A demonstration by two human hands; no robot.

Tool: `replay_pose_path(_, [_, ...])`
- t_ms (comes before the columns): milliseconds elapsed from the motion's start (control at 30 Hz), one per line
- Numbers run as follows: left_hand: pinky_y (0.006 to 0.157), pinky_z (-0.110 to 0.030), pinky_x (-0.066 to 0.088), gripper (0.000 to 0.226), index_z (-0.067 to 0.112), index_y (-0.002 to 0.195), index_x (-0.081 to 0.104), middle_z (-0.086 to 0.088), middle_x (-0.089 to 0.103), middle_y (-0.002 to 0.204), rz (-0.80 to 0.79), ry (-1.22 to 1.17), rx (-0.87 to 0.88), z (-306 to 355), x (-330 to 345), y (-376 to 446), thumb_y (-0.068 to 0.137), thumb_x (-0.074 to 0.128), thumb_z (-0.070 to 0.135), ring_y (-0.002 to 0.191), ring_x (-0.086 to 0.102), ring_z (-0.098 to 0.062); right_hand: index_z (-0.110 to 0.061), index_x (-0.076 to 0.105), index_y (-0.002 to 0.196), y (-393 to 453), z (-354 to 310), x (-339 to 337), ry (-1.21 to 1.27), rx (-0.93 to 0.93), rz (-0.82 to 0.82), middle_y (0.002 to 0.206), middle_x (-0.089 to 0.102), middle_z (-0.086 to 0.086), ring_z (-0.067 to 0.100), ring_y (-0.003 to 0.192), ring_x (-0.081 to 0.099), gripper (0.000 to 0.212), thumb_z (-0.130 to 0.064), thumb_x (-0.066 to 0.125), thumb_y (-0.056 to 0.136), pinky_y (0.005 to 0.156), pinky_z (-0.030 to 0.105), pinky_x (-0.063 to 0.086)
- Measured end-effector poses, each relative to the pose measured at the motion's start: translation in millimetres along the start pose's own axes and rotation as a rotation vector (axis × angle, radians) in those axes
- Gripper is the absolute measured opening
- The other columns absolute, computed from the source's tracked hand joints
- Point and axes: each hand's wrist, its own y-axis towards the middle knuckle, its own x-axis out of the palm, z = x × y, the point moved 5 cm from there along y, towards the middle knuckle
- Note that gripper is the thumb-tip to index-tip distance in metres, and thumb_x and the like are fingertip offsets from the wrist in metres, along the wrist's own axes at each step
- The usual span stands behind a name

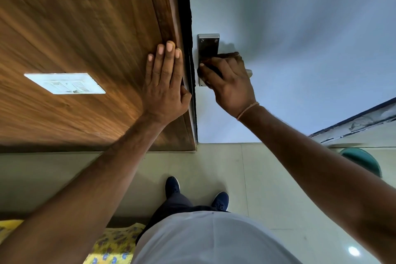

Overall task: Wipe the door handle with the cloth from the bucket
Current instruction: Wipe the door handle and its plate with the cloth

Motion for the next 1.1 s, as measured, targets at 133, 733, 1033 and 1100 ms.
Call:
replay_pose_path(133, [0.132,-0.055,0.019,0.094,-0.006,0.162,0.029,-0.030,0.036,0.163,0.008,-0.010,0.001,1.2,-1.6,1.4,0.084,0.074,0.021,0.155,0.028,-0.044,-0.014,0.065,0.140,-12.0,17.0,-9.2,-0.077,0.017,-0.034,0.133,0.068,0.013,0.035,0.122,0.059,0.044,-0.008,0.066,0.096,0.101,0.046,0.047])
replay_pose_path(733, [0.132,-0.056,0.022,0.091,-0.006,0.162,0.028,-0.029,0.032,0.164,0.020,-0.025,0.011,2.4,-0.8,0.6,0.085,0.069,0.019,0.155,0.027,-0.044,-0.006,0.056,0.144,-38.0,45.9,-17.6,-0.123,0.226,-0.131,0.136,0.061,0.016,0.038,0.121,0.056,0.045,-0.010,0.053,0.099,0.108,0.046,0.039])
replay_pose_path(1033, [0.131,-0.058,0.022,0.092,-0.007,0.162,0.026,-0.033,0.039,0.161,0.028,-0.042,0.006,2.6,-0.2,0.1,0.084,0.067,0.019,0.154,0.028,-0.046,-0.001,0.053,0.145,-2.7,-9.9,2.7,-0.176,0.222,-0.197,0.134,0.061,0.022,0.041,0.119,0.057,0.049,-0.015,0.038,0.100,0.107,0.052,0.043])
replay_pose_path(1100, [0.132,-0.057,0.020,0.095,-0.007,0.163,0.024,-0.033,0.039,0.161,0.032,-0.038,-0.005,4.4,1.2,-0.7,0.082,0.067,0.019,0.154,0.028,-0.047,-0.005,0.054,0.145,-7.0,1.0,-1.5,-0.186,0.167,-0.210,0.134,0.061,0.018,0.038,0.118,0.057,0.047,-0.016,0.038,0.102,0.107,0.050,0.043])
